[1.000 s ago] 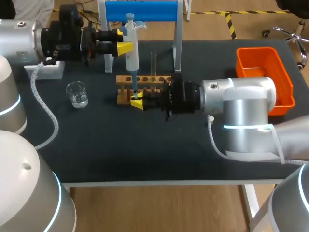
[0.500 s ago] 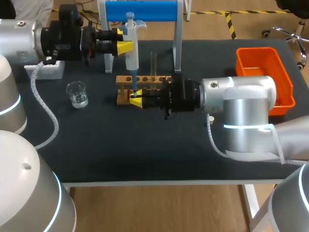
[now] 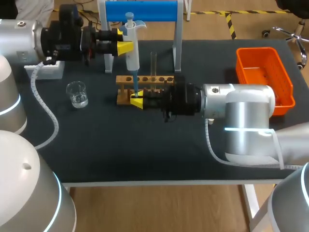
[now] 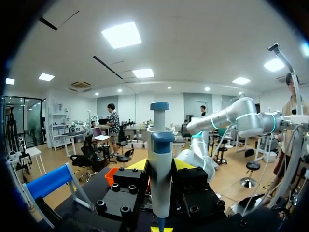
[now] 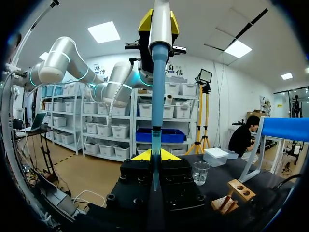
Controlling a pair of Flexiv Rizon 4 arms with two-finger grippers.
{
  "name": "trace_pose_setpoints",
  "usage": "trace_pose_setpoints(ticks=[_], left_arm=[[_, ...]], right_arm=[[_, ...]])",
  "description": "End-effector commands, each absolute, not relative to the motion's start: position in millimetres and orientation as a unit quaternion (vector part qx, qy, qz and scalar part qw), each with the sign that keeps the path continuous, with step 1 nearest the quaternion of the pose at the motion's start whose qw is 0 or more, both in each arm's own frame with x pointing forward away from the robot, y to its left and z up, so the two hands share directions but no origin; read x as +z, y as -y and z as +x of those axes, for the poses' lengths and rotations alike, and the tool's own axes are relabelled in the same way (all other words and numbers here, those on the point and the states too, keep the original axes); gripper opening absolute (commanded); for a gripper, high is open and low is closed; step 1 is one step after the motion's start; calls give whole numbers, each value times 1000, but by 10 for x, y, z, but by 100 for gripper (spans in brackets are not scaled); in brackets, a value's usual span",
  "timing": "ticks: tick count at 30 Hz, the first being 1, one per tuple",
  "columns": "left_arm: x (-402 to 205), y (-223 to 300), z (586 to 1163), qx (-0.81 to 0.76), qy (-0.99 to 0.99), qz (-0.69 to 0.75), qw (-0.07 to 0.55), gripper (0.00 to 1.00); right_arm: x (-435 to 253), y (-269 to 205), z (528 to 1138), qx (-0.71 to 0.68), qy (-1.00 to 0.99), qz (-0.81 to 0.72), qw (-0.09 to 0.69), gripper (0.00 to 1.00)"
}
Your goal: Invert the test tube, pick up the pipette, mount the tip to pipette, aspirate from beaker and dispense into the tube, eject the tip, return the pipette, and cap with the stopper.
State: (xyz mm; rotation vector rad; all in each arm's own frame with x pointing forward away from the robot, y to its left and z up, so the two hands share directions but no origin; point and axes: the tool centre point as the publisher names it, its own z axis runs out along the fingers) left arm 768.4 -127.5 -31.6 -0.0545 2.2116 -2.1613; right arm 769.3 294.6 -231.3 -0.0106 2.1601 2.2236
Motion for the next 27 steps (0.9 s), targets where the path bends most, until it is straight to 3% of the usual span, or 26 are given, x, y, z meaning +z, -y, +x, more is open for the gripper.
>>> trace_pose_setpoints(ticks=[1,27], left_arm=[[-326,1270,7683,-699,-715,-18,26,0],[-326,1270,7683,-699,-715,-18,26,0]], right_arm=[[-2285,-2943,7684,716,-697,-2,23,0],[-2078,-2950,7649,715,-699,-3,15,0]])
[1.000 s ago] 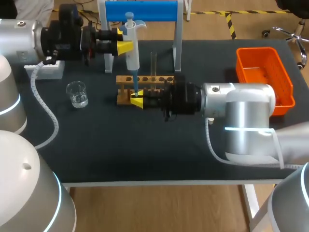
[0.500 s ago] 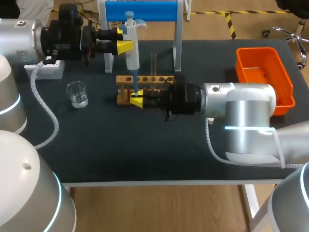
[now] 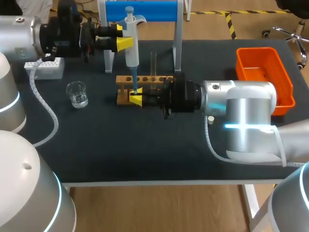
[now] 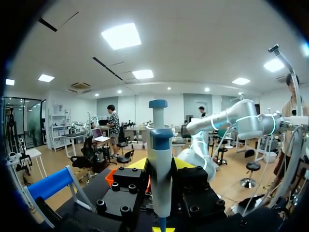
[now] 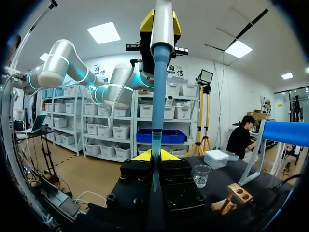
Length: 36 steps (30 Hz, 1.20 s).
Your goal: Invert the test tube, pick up the pipette, mount the tip to pipette, aspirate from beaker and dispense into the tube, eject the tip, return the pipette, and cap with the stopper.
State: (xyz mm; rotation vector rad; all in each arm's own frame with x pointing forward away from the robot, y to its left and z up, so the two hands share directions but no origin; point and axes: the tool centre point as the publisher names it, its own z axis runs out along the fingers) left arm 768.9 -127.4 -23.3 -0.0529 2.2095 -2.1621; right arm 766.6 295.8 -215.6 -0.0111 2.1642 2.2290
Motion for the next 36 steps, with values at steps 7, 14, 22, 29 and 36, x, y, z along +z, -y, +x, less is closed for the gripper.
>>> trace_pose_setpoints(ticks=[7,14,22,29,36], left_arm=[[-326,1270,7683,-699,-715,-18,26,0],[-326,1270,7683,-699,-715,-18,26,0],[-326,1270,7683,-699,-715,-18,26,0],[-326,1270,7683,-699,-715,-18,26,0],[-326,1270,7683,-699,-715,-18,26,0]], right_arm=[[-2181,-2930,7644,711,-703,2,14,100],[-2400,-2842,7630,708,-706,13,11,100],[-2585,-2709,7615,696,-717,29,15,100],[-2609,-2681,7611,692,-721,37,20,100],[-2609,-2681,7611,692,-721,37,20,100]])
